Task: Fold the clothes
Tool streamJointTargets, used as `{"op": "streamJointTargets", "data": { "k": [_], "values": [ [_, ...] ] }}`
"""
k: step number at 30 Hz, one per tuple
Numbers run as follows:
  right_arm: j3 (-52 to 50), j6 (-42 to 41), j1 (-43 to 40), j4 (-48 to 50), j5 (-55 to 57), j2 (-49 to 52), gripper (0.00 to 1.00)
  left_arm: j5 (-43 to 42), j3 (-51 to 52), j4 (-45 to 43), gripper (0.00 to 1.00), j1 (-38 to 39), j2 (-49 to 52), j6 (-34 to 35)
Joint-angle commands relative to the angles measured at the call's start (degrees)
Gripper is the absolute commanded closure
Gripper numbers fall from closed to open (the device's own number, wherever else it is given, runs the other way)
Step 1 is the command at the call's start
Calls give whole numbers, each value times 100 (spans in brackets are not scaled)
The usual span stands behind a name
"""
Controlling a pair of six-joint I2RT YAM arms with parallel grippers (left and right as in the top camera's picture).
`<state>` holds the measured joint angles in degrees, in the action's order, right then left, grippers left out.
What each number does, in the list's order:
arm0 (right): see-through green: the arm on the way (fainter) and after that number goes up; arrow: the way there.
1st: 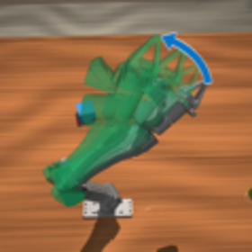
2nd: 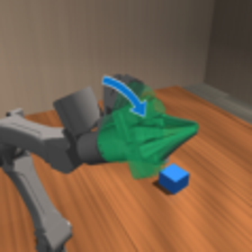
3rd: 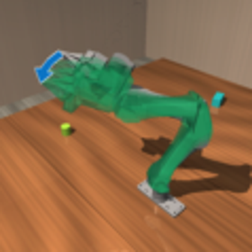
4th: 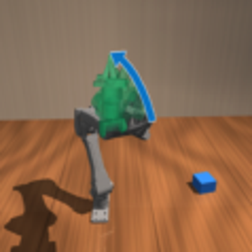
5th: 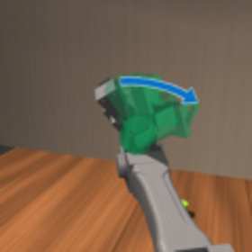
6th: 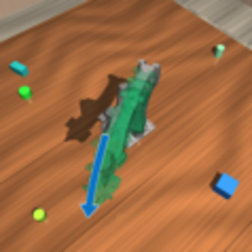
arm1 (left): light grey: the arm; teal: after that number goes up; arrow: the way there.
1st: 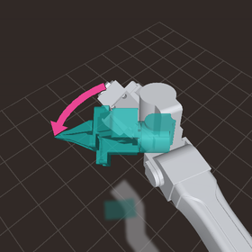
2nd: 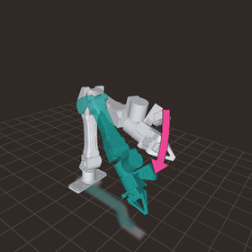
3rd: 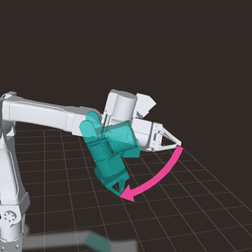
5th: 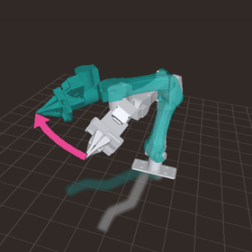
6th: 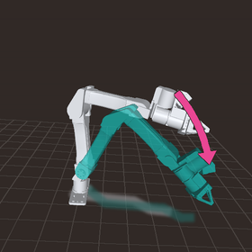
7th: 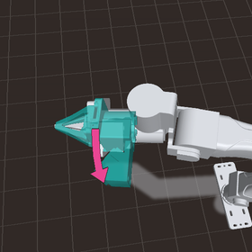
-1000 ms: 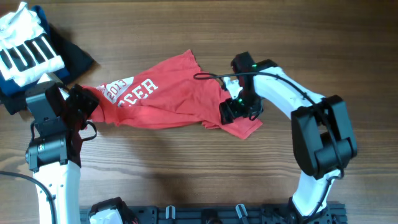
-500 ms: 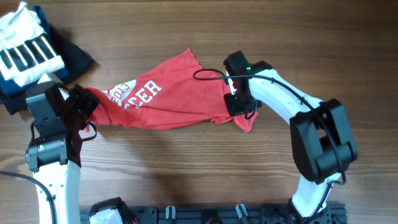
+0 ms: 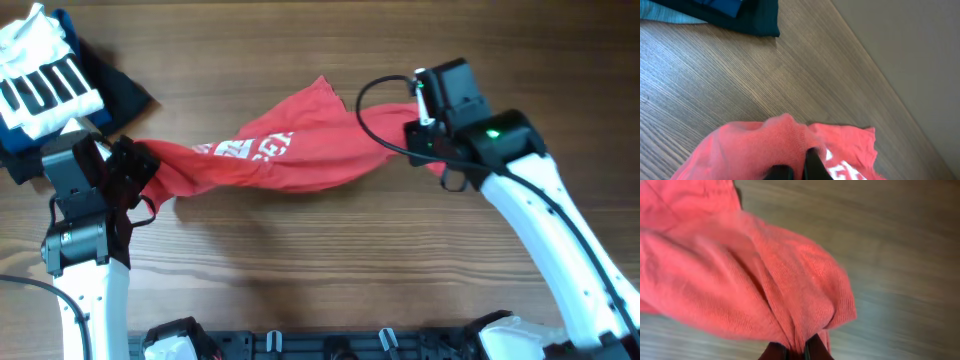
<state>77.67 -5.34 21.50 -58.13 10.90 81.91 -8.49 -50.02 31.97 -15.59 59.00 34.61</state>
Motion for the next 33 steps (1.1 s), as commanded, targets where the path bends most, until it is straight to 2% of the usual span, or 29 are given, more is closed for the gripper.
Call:
{"op": "streamJointTargets", "data": {
  "k": [1, 7, 11, 12, 14, 16, 17, 19, 22, 29, 33],
  "values": [
    [76, 415, -48, -361, 280, -374, 96, -66, -146, -17, 96, -28, -7, 28],
    [76, 450, -55, -1130, 111, -573, 96, -66, -146, -17, 96, -28, -7, 28],
    [70, 966, -341, -450, 107, -341, 96, -68, -146, -17, 96, -28, -7, 28],
    [70, 988, -557, -55, 103, -142, 90, -70, -146, -17, 96, -28, -7, 31],
    [70, 901, -984, 568, 66, 313, 42, -70, -146, 2, 96, -28, -7, 31],
    [72, 192, -1416, 970, 83, 848, 14, -72, -146, 44, 96, -28, -7, 31],
    [72, -264, -1598, 1003, 57, 1095, 7, -72, -146, 76, 96, -28, -7, 31],
    [72, -887, -1884, 863, -151, 1510, 3, -70, -146, 155, 96, -28, -7, 31],
    [70, -922, -2081, 748, -807, 1884, 3, -68, -146, 197, 96, -28, -7, 11],
    [59, 603, -1832, 702, -2162, 2052, 5, -68, -146, 175, 96, -28, -7, 11],
    [-39, 828, -1604, 623, -2177, 2114, 5, -68, -146, 175, 96, -28, -7, 11]
  ]
}}
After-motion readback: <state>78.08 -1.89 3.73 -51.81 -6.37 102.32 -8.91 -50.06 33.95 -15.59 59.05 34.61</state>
